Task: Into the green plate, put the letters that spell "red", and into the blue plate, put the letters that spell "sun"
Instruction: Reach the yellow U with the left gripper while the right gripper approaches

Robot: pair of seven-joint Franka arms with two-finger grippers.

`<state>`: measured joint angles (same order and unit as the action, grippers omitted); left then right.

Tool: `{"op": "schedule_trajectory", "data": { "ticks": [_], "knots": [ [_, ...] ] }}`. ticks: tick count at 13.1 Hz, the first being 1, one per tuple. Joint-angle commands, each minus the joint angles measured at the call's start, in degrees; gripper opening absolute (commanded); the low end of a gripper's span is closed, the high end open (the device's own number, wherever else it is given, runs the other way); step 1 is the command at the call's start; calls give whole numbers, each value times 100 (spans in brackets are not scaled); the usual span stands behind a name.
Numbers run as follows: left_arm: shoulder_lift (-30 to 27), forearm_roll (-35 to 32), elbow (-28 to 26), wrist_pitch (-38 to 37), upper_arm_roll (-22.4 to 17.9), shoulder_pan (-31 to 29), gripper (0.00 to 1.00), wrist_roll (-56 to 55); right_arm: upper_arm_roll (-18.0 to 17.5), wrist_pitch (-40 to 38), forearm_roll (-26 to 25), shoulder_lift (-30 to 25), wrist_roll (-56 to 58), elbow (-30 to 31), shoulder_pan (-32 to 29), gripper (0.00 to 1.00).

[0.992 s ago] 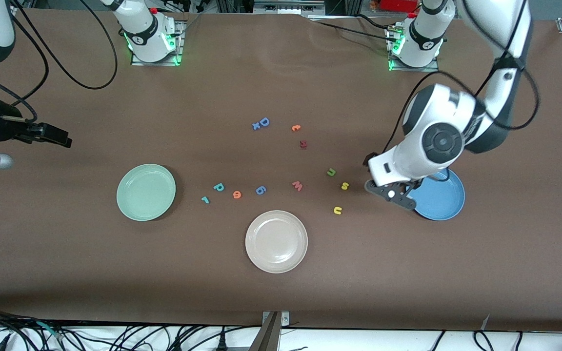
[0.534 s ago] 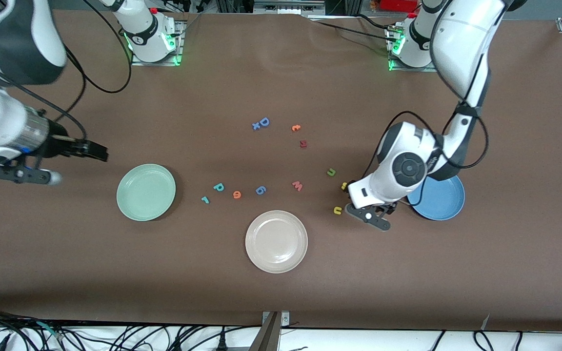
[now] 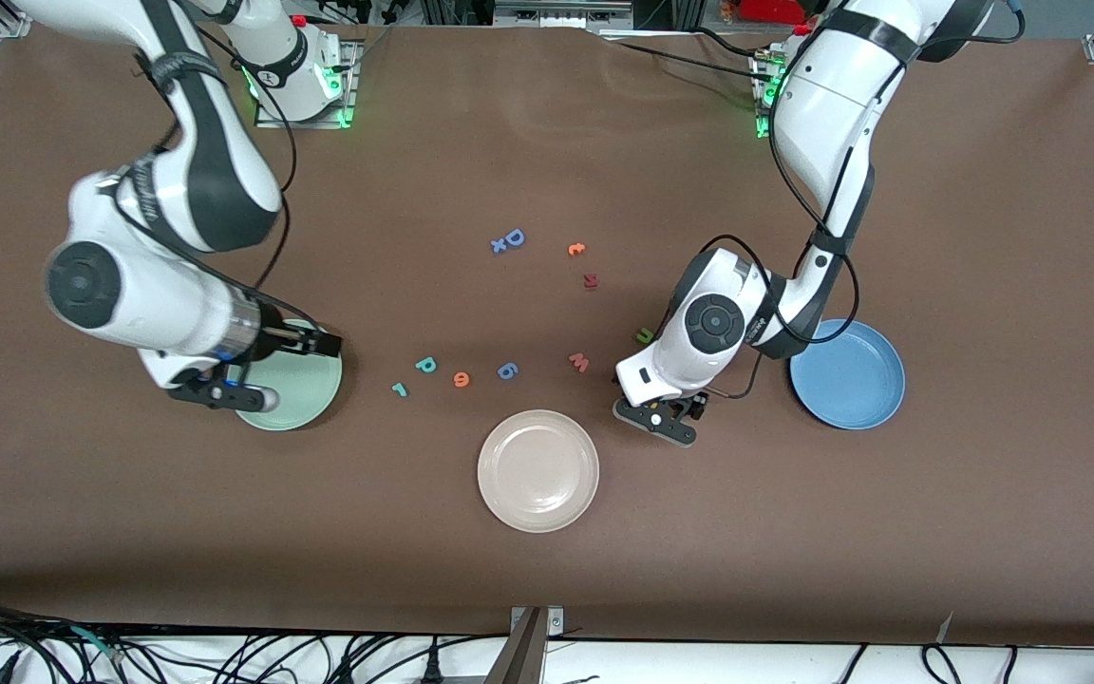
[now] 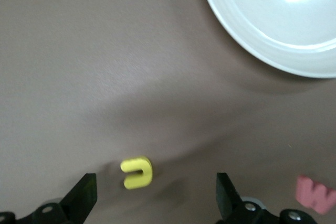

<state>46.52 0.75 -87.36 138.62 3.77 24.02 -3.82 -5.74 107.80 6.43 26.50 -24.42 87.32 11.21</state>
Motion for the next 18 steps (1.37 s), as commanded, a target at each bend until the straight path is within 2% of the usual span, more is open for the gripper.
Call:
{"op": "schedule_trajectory", "data": {
  "ticks": [1, 3, 6, 9, 10, 11, 13, 16, 18],
  "knots": [
    [173, -57, 193, 77, -26, 6, 100, -14, 47, 372, -246, 468, -369, -128, 197, 100],
    [173, -75, 184, 77, -43, -2, 98, 13, 47, 601, -667, 732, -668, -128, 372, 100],
    [165, -75, 132, 77, -43, -2, 54, 13, 56, 926, -863, 1005, -1003, -119, 487, 100],
    [261, -84, 114, 69, -113, -11, 49, 22, 56, 1435, -1003, 1251, -1450, -75, 672, 100],
    [279, -84, 114, 77, -113, -11, 40, 31, 56, 1663, -1064, 1322, -1608, -32, 724, 100],
    [270, -84, 123, 69, -113, -11, 25, 22, 56, 1866, -1082, 1383, -1671, 30, 734, 100],
    [253, -84, 123, 60, -113, -11, 4, 13, 64, 2270, -1083, 1419, -1680, 231, 734, 100],
    [130, -84, 149, -124, -157, -37, 1, 31, 73, 3114, -1083, 1402, -1802, 706, 734, 99],
    [-194, -84, 166, -763, -253, -38, 1, 31, 82, 3186, -1117, 1375, -1821, 821, 734, 99]
  ]
}}
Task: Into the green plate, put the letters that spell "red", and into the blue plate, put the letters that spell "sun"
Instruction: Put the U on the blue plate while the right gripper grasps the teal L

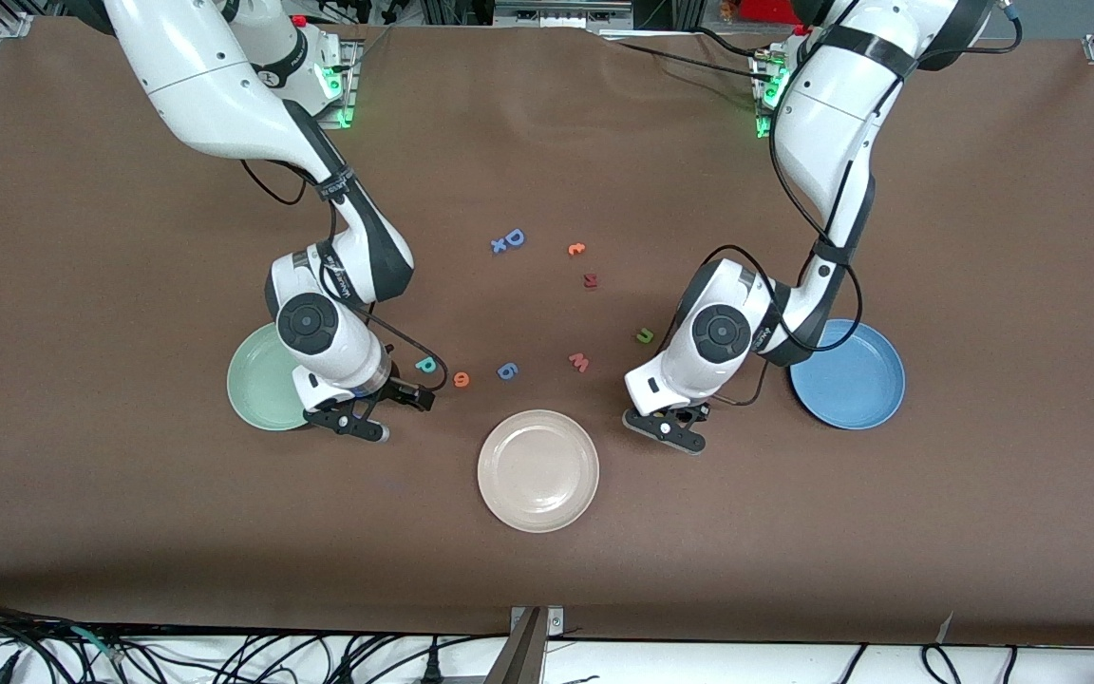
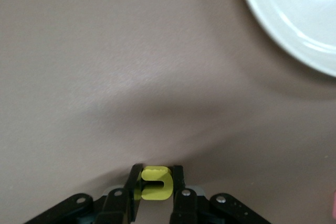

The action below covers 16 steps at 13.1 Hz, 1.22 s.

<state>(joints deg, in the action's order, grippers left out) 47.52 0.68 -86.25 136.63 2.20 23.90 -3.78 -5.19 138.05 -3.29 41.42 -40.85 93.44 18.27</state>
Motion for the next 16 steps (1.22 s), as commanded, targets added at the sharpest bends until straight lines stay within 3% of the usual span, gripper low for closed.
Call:
{"op": "schedule_trajectory", "data": {
  "ticks": [1, 4, 9, 12, 16],
  "knots": [
    [-462, -86, 55, -811, -166, -26, 2, 26, 35, 169, -146, -134, -178, 271, 28, 99],
    [-761, -374, 55, -1209, -246, -79, 2, 176, 79, 458, -146, -134, -178, 534, 28, 99],
    [-928, -885, -59, -1770, -228, -772, 0, 535, 79, 539, -146, -143, -195, 631, 28, 98],
    [-1008, -877, -365, -2044, -202, -1351, 0, 1096, 79, 547, -146, -143, -195, 684, 28, 87],
    [-1018, -885, -551, -2018, -202, -2125, 0, 1907, 71, 530, -146, -143, -186, 728, 28, 64]
  ]
}}
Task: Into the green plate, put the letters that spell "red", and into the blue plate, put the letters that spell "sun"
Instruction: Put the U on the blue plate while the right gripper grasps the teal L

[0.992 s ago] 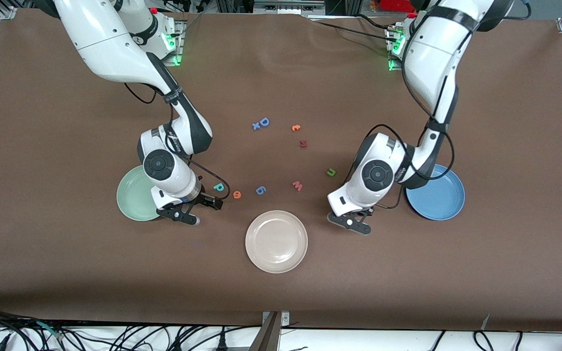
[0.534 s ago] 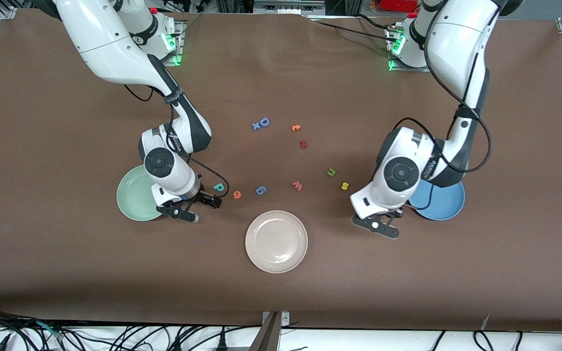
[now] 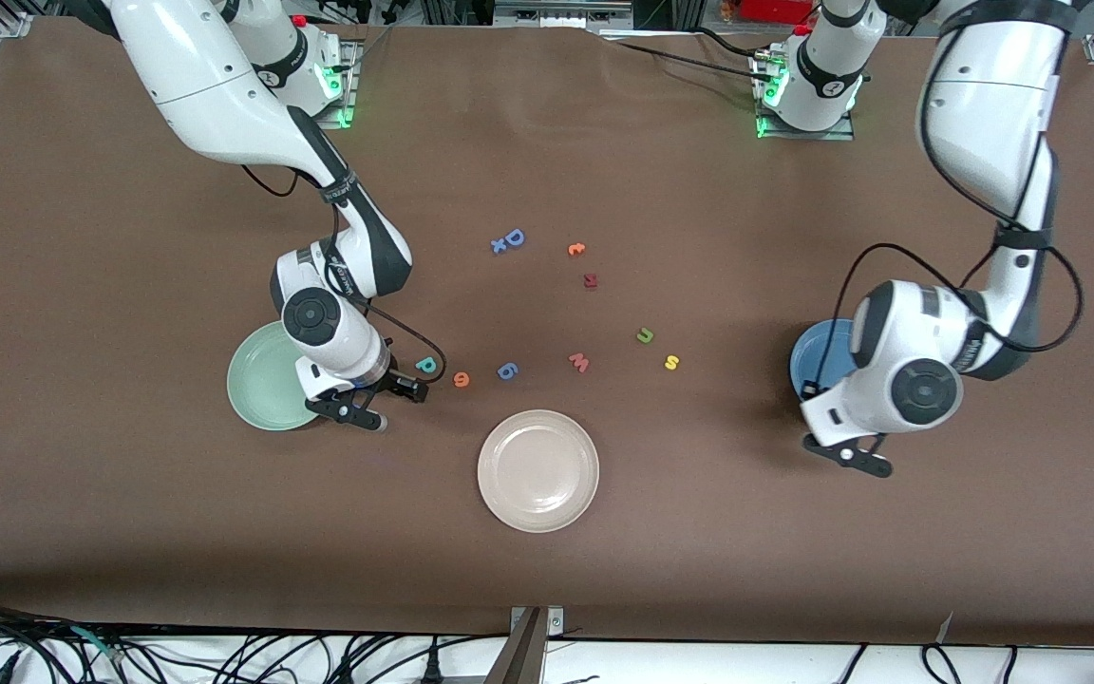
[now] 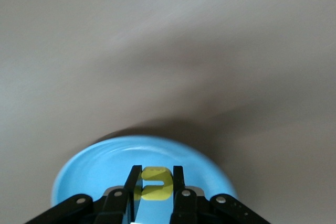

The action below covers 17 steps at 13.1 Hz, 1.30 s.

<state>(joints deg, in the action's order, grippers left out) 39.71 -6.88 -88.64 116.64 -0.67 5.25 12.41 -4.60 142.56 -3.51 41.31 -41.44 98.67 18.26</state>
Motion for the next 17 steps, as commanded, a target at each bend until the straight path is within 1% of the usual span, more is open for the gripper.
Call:
{"op": "schedule_trajectory", "data": {
  "ticks": [1, 3, 5, 6, 7, 8, 10, 11, 12, 13, 15, 17],
  "knots": [
    [-106, -129, -337, 8, 84, -314, 0, 289, 12, 79, -124, -132, -128, 196, 28, 60],
    [-130, -120, -652, -1, 84, -314, 0, 193, 3, 53, -115, -141, -137, 205, 28, 57],
    [-148, -129, -733, -9, 84, -332, 6, 218, -5, -9, -115, -159, -189, 205, 28, 56],
    [-157, -129, -725, -44, 84, -332, 15, 262, -5, -9, -115, -150, -189, 205, 28, 54],
    [-166, -129, -724, -88, 84, -332, 49, 280, -5, -9, -115, -150, -189, 214, 28, 53],
    [-192, -129, -690, -210, 84, -332, 99, 297, -5, -9, -115, -150, -189, 240, 28, 50],
    [-306, -129, -645, -273, 119, -271, 100, 385, -14, -9, -115, -141, -189, 249, 28, 43],
    [-437, -129, -645, -343, 128, -192, 100, 359, -23, -9, -115, -141, -189, 249, 37, 41],
    [-586, -112, -619, -561, 233, -113, 100, 307, -32, -9, -115, -132, -189, 249, 37, 39],
    [-718, -86, -610, -685, 355, -86, 100, 289, -32, -9, -115, -124, -189, 249, 37, 37],
    [-860, -59, -593, -695, 768, -77, 100, -34, -41, -9, -115, -106, -189, 249, 37, 31],
    [-817, -85, -470, -678, 1172, 62, 100, -1164, -41, -9, -106, -97, -189, 240, 72, 28]
  ]
}}
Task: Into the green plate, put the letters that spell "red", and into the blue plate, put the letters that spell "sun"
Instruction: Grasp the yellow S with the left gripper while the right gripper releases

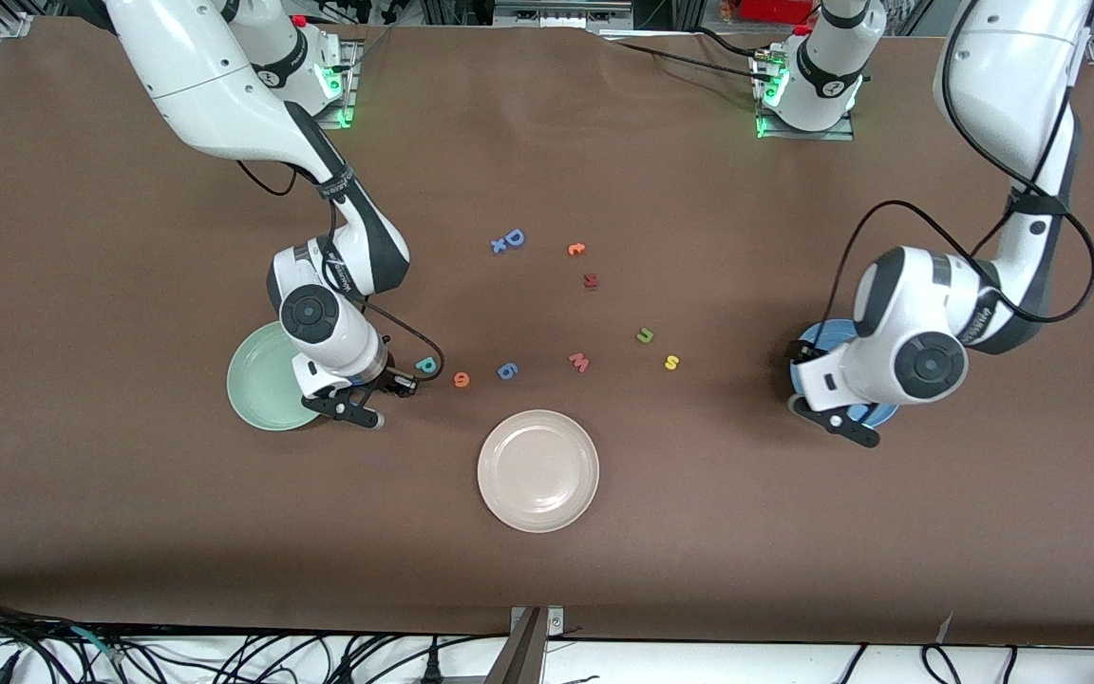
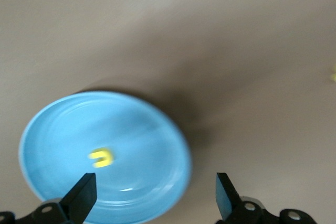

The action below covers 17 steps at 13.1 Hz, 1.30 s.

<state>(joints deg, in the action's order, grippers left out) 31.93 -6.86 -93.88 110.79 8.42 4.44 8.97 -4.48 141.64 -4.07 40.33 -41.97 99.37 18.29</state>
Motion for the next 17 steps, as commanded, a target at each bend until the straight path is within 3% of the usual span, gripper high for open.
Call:
{"op": "schedule_trajectory", "data": {
  "ticks": [1, 3, 8, 12, 15, 17],
  "knots": [
    [58, -122, 71, -58, 292, 354, 100, -1392, -53, 83, -50, 10, -136, 171, 61, 28],
    [120, -131, 72, 30, 283, 820, 100, -1941, -53, 83, -41, 10, -136, 171, 61, 26],
    [489, -131, -16, 1249, 301, 918, 100, -1899, -53, 83, -41, 36, -128, 145, 52, 17],
    [849, -122, -60, 1866, 292, 1191, 100, -1899, -53, 83, 3, 36, -49, 66, 52, 15],
    [850, -122, -122, 1876, 292, 1261, 99, -1890, -44, -144, 29, 28, -31, -92, 26, 13],
    [858, -131, -192, 1885, 292, 1270, 98, -1881, -44, -696, 29, 28, -13, -442, -18, 12]
  ]
}}
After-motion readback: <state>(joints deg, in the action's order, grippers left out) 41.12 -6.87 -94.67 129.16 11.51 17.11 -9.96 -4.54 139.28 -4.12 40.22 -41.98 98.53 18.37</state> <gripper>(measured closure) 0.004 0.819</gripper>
